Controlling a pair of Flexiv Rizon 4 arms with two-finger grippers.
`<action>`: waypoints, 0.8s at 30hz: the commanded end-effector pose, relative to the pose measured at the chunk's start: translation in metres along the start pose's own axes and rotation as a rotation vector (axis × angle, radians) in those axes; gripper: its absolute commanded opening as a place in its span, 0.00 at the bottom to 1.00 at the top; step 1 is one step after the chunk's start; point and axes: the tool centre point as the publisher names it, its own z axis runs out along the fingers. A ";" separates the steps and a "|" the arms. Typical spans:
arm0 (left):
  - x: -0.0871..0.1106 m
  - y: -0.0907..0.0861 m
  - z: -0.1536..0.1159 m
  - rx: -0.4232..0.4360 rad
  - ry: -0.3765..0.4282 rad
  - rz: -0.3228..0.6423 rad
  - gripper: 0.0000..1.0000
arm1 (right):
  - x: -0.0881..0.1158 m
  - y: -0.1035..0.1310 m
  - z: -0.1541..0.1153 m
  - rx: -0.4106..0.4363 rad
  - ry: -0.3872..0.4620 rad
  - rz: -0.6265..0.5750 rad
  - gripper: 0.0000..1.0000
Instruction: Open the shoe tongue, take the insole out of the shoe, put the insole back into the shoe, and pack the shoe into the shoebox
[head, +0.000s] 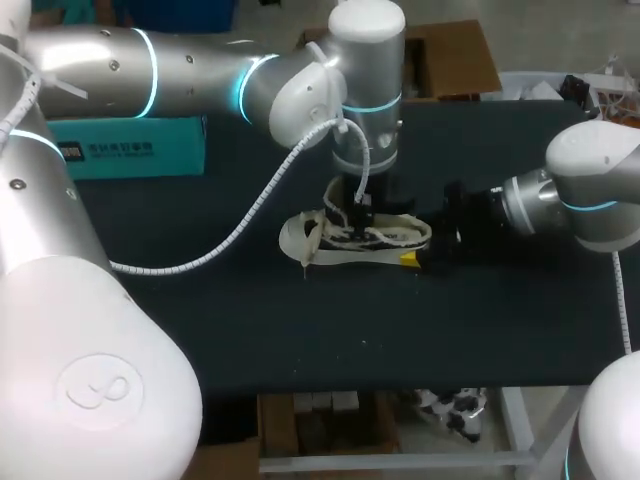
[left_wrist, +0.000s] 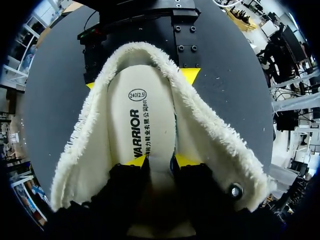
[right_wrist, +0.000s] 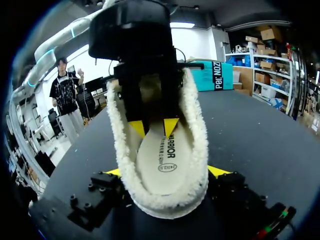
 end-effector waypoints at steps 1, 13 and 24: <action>-0.009 -0.004 0.070 -0.010 -0.087 -0.013 0.50 | -0.003 -0.006 0.007 -0.005 0.004 -0.001 0.00; -0.053 -0.004 0.115 -0.057 -0.198 -0.037 0.41 | -0.003 -0.006 0.007 -0.005 0.004 -0.001 0.00; -0.062 0.010 0.084 -0.024 -0.242 -0.059 0.00 | -0.003 -0.006 0.007 -0.005 0.004 -0.001 0.00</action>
